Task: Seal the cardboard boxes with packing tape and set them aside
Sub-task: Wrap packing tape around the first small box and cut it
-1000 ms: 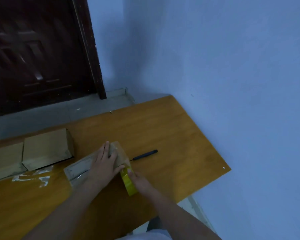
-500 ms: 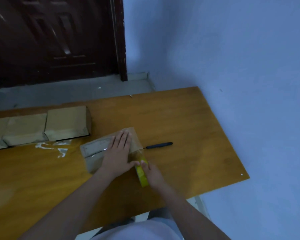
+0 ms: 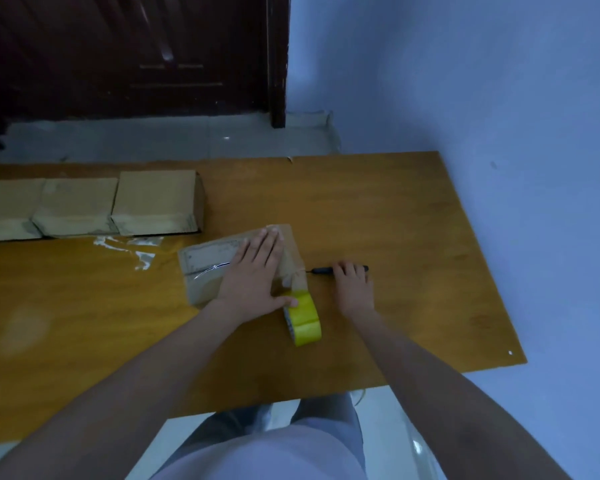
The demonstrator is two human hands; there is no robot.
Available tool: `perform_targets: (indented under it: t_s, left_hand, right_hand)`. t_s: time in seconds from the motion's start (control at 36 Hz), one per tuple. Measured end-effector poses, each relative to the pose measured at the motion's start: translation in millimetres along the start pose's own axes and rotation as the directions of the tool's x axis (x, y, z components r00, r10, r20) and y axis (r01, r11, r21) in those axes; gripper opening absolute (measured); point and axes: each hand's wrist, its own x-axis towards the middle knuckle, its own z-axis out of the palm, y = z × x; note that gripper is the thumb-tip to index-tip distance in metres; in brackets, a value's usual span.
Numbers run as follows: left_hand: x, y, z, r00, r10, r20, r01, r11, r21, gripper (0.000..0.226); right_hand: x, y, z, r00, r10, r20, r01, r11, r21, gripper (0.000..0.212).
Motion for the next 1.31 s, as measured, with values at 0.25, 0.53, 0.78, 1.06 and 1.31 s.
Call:
perform_targets:
  t_s: [0.25, 0.53, 0.78, 1.06, 1.31]
  left_hand:
    - [-1, 3, -6, 1.000, -0.013, -0.009, 0.013, 1.000, -0.001, 0.121]
    - [-4, 7, -14, 1.000, -0.010, 0.017, 0.011, 1.000, -0.008, 0.121]
    - [-5, 6, -16, 1.000, -0.008, 0.028, 0.008, 1.000, 0.001, 0.120]
    - [-5, 6, -12, 0.999, -0.008, 0.034, 0.008, 1.000, 0.019, 0.122]
    - [-3, 5, -10, 1.000, 0.000, 0.028, 0.000, 1.000, -0.002, 0.121]
  right_hand:
    - [-19, 23, -11, 0.990, 0.144, 0.004, -0.138, 0.933, 0.332, 0.023]
    - [-65, 25, -45, 0.760, -0.372, -0.533, 0.472, 0.880, 0.058, 0.010]
    - [-60, 15, -48, 0.730, -0.449, -0.516, 0.520, 0.854, -0.007, 0.020]
    - [-40, 19, -36, 0.996, -0.007, -0.086, 0.015, 0.996, 0.087, 0.012]
    - [-36, -3, -8, 0.981, 0.153, -0.121, -0.076, 0.871, 0.486, 0.026]
